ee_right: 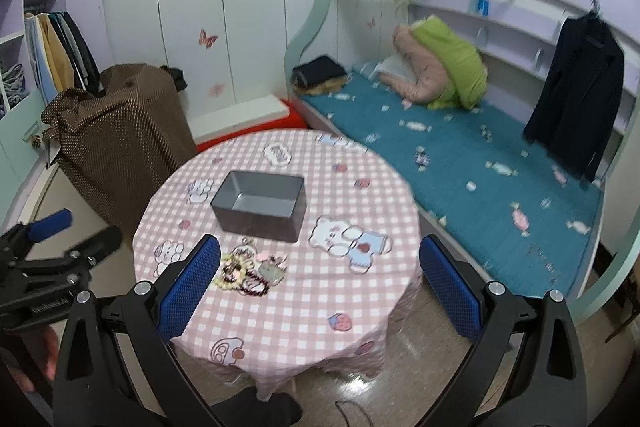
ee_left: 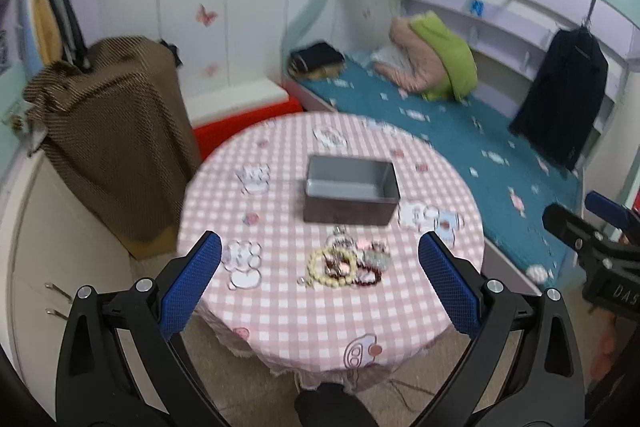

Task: Organize jewelry
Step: 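Lower the left tool to the yellow bead bracelet while the right tool reaches the red bead bracelet, then grasp the yellow bracelet with the left tool while the right tool grasps the red bracelet, then carry both bracelets over the grey tray and open both tools to drop them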

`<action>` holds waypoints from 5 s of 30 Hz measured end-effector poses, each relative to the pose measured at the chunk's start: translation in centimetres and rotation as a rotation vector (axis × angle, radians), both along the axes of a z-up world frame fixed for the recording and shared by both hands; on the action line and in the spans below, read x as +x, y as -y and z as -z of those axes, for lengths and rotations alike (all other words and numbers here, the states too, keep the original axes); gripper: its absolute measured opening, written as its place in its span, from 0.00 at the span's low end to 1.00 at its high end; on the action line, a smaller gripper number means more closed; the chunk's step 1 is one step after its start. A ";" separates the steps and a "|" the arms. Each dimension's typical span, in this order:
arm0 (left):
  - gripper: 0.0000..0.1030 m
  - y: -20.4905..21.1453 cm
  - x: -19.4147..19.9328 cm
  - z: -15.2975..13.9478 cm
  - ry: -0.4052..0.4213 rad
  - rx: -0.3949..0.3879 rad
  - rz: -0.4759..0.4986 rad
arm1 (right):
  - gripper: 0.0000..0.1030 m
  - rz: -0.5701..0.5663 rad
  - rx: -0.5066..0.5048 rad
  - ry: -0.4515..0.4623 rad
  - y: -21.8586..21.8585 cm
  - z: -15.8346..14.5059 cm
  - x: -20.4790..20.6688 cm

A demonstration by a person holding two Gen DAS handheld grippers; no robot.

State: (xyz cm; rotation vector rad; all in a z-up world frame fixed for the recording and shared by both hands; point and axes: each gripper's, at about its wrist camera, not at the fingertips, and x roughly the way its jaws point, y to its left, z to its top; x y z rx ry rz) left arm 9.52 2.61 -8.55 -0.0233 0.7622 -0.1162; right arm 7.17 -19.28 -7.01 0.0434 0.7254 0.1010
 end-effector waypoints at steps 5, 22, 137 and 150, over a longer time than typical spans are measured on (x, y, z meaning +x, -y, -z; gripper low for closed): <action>0.95 -0.5 2.8 4.1 -0.122 0.004 0.032 | 0.93 -0.021 0.016 -0.070 -0.7 2.5 2.1; 0.87 -3.6 12.7 15.3 -0.478 -0.084 0.039 | 0.93 -0.086 -0.036 -0.388 -4.4 13.6 9.0; 0.34 -2.5 24.0 9.8 -0.415 -0.114 0.078 | 0.07 -0.369 -0.029 -0.278 -9.4 10.3 22.9; 0.43 -6.4 20.0 10.1 -0.417 -0.108 -0.073 | 0.20 -0.526 -0.020 -0.359 -13.5 12.1 24.1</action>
